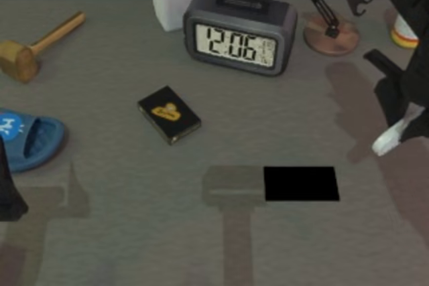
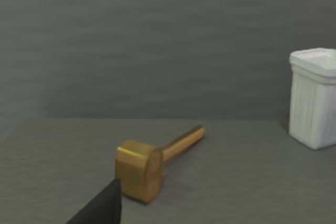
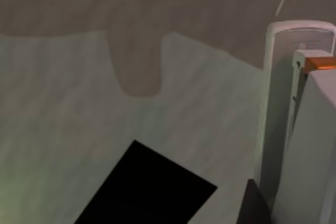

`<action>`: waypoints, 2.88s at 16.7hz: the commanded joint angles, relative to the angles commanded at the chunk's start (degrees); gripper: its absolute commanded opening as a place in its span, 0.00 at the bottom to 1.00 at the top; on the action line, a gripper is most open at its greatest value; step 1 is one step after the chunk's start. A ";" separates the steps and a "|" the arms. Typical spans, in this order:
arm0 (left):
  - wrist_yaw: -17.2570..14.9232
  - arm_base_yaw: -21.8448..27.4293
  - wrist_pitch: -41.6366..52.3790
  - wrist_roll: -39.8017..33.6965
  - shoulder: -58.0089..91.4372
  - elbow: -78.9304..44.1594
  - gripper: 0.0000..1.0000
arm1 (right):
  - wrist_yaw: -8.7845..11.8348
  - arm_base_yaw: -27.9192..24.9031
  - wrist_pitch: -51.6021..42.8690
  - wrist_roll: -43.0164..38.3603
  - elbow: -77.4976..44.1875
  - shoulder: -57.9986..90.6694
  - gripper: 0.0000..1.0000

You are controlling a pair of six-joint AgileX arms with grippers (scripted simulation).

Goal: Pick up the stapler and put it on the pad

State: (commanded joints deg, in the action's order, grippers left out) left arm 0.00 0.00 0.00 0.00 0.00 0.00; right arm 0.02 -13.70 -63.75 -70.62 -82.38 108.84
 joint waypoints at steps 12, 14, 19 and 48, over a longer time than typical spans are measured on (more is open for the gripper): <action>0.00 0.00 0.00 0.00 0.00 0.00 1.00 | -0.21 -16.27 -7.39 -48.41 -13.72 6.74 0.00; 0.00 0.00 0.00 0.00 0.00 0.00 1.00 | -0.27 -17.57 -7.63 -51.39 -14.70 6.77 0.00; 0.00 0.00 0.00 0.00 0.00 0.00 1.00 | -0.29 -17.58 -7.54 -52.01 -14.73 6.59 0.00; 0.00 0.00 0.00 0.00 0.00 0.00 1.00 | -0.33 -17.89 12.82 -52.14 -0.29 12.62 1.00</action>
State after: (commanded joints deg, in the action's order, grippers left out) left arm 0.00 0.00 0.00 0.00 0.00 0.00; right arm -0.31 -31.59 -50.92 -122.76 -82.67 121.46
